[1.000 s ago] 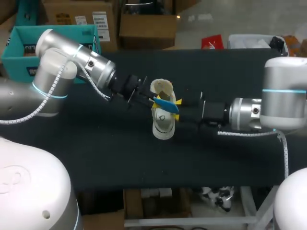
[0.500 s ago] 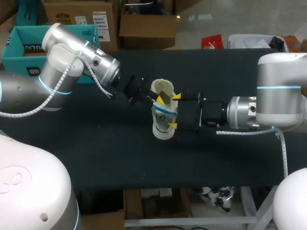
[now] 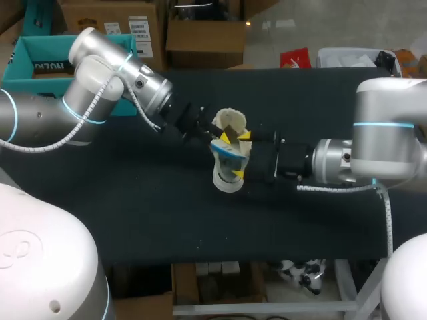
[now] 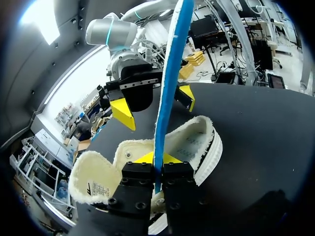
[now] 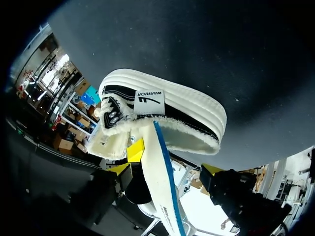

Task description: Open the shoe tongue, take the insole out of the shoe, put the insole back into the shoe, and pack the shoe into the shoebox

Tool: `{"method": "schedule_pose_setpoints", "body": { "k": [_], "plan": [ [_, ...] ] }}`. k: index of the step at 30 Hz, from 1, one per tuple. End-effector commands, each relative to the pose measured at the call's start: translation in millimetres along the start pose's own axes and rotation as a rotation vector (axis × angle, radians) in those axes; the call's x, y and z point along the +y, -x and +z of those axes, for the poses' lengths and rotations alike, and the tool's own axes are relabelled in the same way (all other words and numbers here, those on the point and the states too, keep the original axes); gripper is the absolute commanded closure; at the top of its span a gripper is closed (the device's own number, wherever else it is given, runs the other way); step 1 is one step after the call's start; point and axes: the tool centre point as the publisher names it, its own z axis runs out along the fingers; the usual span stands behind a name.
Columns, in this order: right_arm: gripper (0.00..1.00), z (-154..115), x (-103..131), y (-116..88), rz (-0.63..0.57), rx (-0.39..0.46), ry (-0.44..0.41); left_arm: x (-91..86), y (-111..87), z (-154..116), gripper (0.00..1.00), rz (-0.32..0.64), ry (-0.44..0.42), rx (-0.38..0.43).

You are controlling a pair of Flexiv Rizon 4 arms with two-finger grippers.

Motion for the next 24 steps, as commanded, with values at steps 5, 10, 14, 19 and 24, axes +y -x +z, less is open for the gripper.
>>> {"method": "schedule_pose_setpoints", "body": {
  "k": [5,10,14,19,24],
  "plan": [
    [0.8,8,3,3,-0.024,0.036,0.006,6.3,2.9,1,1.0,0.02,-0.037,0.024],
    [1.0,8,4,3,-0.051,0.05,0.03,8.5,3.2,3,1.0,0.013,-0.035,0.034],
    [1.0,10,5,2,-0.069,0.05,0.052,7.6,1.7,4,1.0,0.012,-0.038,0.037],
    [1.0,14,11,0,-0.112,0.047,0.086,3.4,-3.3,3,1.0,0.016,-0.036,0.047],
    [1.0,19,19,-4,-0.152,0.034,0.094,1.5,-7.1,0,1.0,0.01,-0.034,0.049]
  ]
}}
